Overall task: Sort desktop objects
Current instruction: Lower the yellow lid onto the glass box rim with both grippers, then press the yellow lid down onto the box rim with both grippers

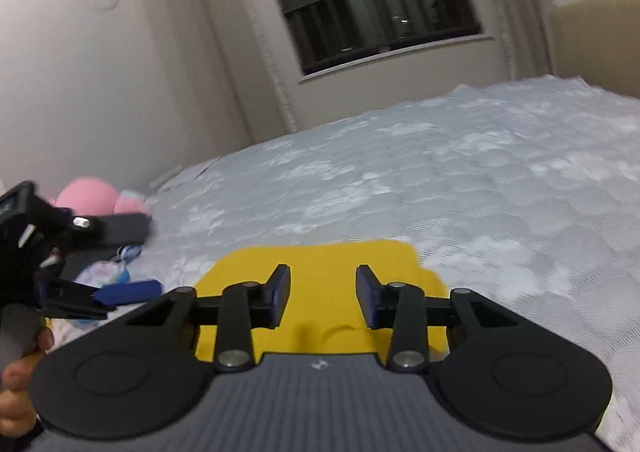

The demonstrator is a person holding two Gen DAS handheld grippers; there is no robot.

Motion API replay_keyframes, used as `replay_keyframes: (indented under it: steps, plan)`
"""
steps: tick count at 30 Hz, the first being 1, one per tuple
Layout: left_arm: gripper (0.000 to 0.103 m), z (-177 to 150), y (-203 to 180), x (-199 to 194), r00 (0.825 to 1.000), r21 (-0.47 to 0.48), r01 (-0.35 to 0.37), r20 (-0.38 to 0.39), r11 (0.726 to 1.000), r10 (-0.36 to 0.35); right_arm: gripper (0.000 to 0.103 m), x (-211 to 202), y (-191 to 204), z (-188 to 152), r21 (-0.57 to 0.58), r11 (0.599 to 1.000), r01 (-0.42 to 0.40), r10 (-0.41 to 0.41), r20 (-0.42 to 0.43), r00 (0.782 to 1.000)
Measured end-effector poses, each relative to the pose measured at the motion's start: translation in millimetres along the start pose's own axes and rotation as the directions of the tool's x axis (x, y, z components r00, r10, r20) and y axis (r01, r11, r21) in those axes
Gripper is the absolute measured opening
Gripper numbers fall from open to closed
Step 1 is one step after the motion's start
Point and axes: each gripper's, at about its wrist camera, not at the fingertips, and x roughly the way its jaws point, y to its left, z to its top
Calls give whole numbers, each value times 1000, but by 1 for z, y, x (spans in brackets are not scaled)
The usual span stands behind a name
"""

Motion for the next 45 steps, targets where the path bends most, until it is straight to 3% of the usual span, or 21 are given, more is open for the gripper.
replay_keyframes:
  steps: [4,9,14,18,21,24,26,30,33,35,37,40,43,45]
  plan:
    - [96,-5,1,12,998,-11,20,-60,1000,-21,38,19,-2,1,28,1000,-10,12,-66,998]
    - [96,-12,2,27,990,-26,44,-133,999,-47,35,4,-12,-8,47,999,-25,27,-51,998]
    - [96,-3,2,7,996,-41,72,-40,997,-74,36,6,0,0,-37,999,-6,3,-63,998]
    - [98,10,13,-29,993,-39,-49,102,998,53,43,11,12,17,-21,998,-60,59,-34,998]
    - [98,15,29,-37,986,-98,-109,116,989,120,42,29,34,20,-72,993,-89,85,-57,995]
    - [98,17,31,-34,971,-82,-195,127,977,204,39,45,61,11,-128,982,-140,130,-87,988]
    - [98,15,26,-35,960,-56,-234,145,971,239,37,55,76,1,-170,974,-149,123,-152,981]
    - [98,13,21,-38,970,-51,-200,134,978,205,37,51,94,-18,-348,935,-68,23,-131,991]
    - [98,10,19,-36,984,-62,-134,110,989,140,34,35,75,-4,-259,960,-103,81,-92,992]
    - [98,9,18,-30,995,-75,-39,85,996,46,32,18,59,6,-239,971,-10,6,-15,1000]
    - [98,5,11,-24,998,-60,9,69,998,-5,20,7,35,14,-192,977,97,-94,26,995]
    - [98,-3,-3,-8,998,-9,12,61,1000,-12,20,1,-2,16,-62,986,152,-153,-16,988]
    - [98,-10,-8,11,999,9,26,37,1000,-26,23,5,-18,9,-28,978,208,-209,-41,977]
    - [98,-14,-5,25,1000,-4,14,-6,1000,-14,28,7,-23,4,-12,979,202,-202,-51,978]
